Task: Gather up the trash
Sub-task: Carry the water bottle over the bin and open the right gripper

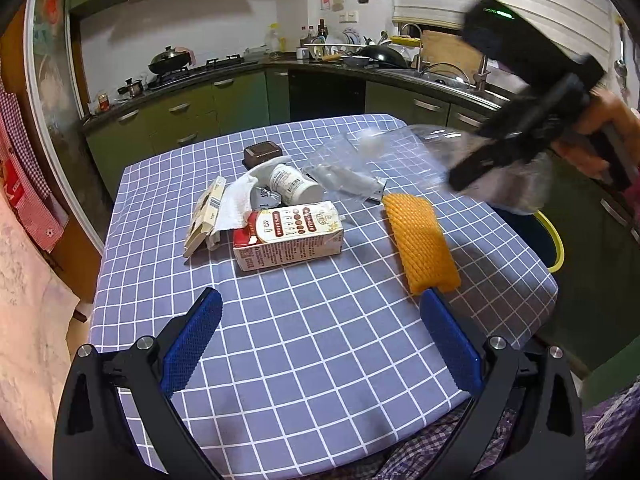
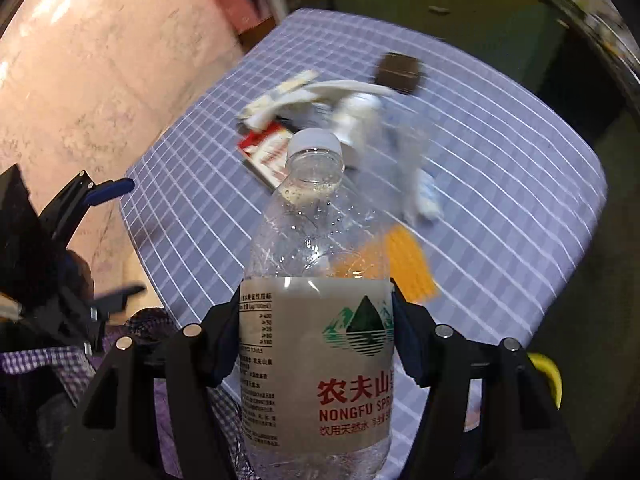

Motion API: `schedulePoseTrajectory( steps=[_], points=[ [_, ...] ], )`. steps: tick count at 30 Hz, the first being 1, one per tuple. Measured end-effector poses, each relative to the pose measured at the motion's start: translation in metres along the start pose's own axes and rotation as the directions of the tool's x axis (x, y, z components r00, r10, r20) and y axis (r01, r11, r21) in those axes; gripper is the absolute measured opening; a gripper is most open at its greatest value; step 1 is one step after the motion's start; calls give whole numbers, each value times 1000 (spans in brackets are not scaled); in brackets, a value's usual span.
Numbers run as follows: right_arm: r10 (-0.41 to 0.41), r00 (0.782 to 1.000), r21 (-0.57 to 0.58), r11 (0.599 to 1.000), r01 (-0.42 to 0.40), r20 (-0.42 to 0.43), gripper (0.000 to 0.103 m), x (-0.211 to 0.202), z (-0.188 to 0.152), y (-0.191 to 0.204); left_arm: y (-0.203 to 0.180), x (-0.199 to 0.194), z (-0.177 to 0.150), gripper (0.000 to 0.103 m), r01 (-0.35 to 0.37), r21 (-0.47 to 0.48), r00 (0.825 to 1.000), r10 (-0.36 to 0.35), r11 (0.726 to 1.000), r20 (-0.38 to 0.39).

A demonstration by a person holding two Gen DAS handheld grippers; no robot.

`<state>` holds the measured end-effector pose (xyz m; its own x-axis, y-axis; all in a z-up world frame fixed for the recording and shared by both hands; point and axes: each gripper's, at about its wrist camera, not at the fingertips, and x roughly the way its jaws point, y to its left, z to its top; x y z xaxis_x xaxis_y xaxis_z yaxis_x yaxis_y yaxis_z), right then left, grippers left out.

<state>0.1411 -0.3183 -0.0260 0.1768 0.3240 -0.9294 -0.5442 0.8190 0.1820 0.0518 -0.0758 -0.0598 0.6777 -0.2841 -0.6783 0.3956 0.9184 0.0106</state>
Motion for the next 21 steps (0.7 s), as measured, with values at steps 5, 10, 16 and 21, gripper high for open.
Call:
schedulePoseTrajectory(
  steps=[5, 10, 16, 21],
  points=[
    [-72, 997, 188, 980, 66, 28, 61, -19, -64, -62, -4, 6, 0, 98, 12, 1, 1000, -12, 1000, -11],
    [-131, 991, 393, 912, 118, 7, 61, -12, -129, -128, -9, 10, 3, 98, 22, 10, 1000, -22, 1000, -15],
    [-149, 988, 529, 835, 151, -47, 61, 14, -174, -181, -14, 12, 7, 98, 27, 27, 999, -26, 999, -24],
    [-161, 984, 568, 804, 178, -82, 62, 27, -186, -200, -18, 17, 7, 98, 32, 35, 999, -30, 999, -41]
  ],
)
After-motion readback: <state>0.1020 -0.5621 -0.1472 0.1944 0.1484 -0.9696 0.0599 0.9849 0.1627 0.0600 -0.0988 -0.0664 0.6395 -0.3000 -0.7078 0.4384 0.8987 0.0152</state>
